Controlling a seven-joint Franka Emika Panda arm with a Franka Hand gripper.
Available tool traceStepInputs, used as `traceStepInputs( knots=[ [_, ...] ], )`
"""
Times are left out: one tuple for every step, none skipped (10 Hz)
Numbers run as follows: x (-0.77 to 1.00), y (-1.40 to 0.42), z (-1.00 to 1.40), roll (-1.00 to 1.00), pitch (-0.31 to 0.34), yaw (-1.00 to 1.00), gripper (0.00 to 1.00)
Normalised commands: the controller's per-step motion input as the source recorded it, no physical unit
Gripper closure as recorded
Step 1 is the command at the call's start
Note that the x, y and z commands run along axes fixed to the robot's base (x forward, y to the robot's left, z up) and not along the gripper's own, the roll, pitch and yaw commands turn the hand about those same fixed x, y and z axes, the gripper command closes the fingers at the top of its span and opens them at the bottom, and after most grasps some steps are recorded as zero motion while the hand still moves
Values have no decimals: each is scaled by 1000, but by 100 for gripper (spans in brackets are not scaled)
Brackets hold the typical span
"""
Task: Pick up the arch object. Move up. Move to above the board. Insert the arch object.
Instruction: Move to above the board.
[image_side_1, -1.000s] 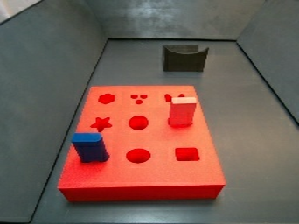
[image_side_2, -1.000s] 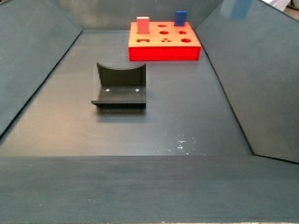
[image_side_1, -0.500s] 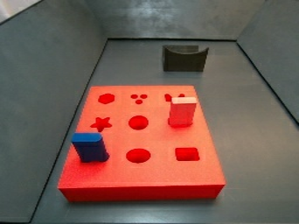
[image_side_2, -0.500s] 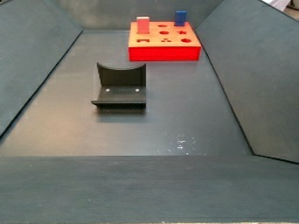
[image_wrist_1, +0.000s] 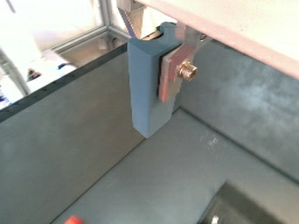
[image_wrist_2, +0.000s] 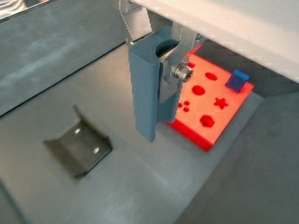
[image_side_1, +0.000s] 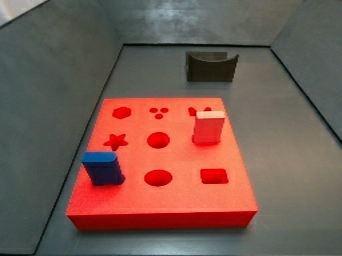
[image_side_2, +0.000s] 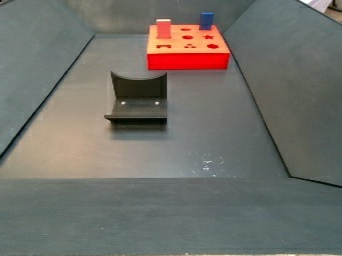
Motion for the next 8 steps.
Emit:
traceStepInputs(
  knots=[
    [276, -1000, -9, -26, 90, 12, 100],
    [287, -1000, -6, 2, 91, 11, 100],
    [305, -1000, -5, 2, 95, 7, 100],
    [315, -1000, -2, 0, 95, 10, 100],
    [322, -1000, 1, 1, 96, 8, 100],
    [336, -1000, 6, 3, 97, 8, 100],
    [365, -1000, 9, 16, 102, 11, 100],
    [346, -834, 6, 33, 107, 10, 100]
  ],
)
